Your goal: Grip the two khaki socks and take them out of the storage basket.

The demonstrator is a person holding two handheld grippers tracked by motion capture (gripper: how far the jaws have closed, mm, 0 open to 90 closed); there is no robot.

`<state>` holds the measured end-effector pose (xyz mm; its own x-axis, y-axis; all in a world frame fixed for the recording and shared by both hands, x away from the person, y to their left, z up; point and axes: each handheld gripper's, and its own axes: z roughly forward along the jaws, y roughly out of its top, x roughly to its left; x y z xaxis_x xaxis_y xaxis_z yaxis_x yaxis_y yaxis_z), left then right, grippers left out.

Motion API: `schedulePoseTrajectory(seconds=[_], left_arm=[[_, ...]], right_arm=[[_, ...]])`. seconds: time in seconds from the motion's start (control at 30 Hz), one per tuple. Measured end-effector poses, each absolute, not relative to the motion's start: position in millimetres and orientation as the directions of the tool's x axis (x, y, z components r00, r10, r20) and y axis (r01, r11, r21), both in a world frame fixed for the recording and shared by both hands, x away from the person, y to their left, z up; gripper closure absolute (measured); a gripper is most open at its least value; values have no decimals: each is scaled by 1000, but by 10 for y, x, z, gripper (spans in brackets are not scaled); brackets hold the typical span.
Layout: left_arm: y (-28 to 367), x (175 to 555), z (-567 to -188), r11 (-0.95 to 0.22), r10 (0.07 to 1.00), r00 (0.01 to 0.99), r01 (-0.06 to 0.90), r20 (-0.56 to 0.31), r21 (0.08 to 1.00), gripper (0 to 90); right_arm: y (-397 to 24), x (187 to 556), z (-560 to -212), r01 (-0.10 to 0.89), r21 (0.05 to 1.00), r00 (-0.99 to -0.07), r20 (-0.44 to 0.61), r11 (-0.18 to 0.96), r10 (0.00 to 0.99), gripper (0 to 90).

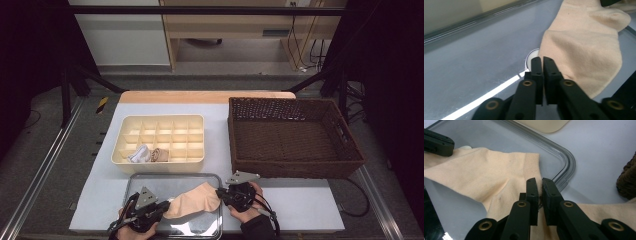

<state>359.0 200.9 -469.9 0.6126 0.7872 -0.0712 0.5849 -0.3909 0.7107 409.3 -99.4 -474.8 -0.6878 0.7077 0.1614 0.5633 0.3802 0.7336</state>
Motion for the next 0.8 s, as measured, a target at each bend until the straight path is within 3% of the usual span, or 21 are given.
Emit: schedulePoseTrajectory(seconds=[0.17,0.4,0.5,0.57,0.7,0.8], left_arm=[[2088,3638,-4670,-369,797,600,573,-69,732,891],[2131,3758,-4670,-403,798,602,514,17,757,888],[2115,3782,-4704,-412,796,605,511,25,754,877],[2132,3797,-4710,-397,798,602,511,13,763,832],[2263,3861,-4722,-275,802,584,549,-127,789,680],[2341,3895,-4723,-227,810,561,568,-171,791,634]], right_arm=[[-1001,4091,-4718,560,742,-693,175,369,700,858],[-1002,4116,-4719,571,736,-687,188,362,701,854],[-982,4115,-4740,562,735,-689,162,379,707,813],[-987,4111,-4728,563,741,-687,175,365,705,794],[-1138,4105,-4603,558,776,-662,204,293,722,765],[-1288,4090,-4537,554,785,-641,192,275,743,768]])
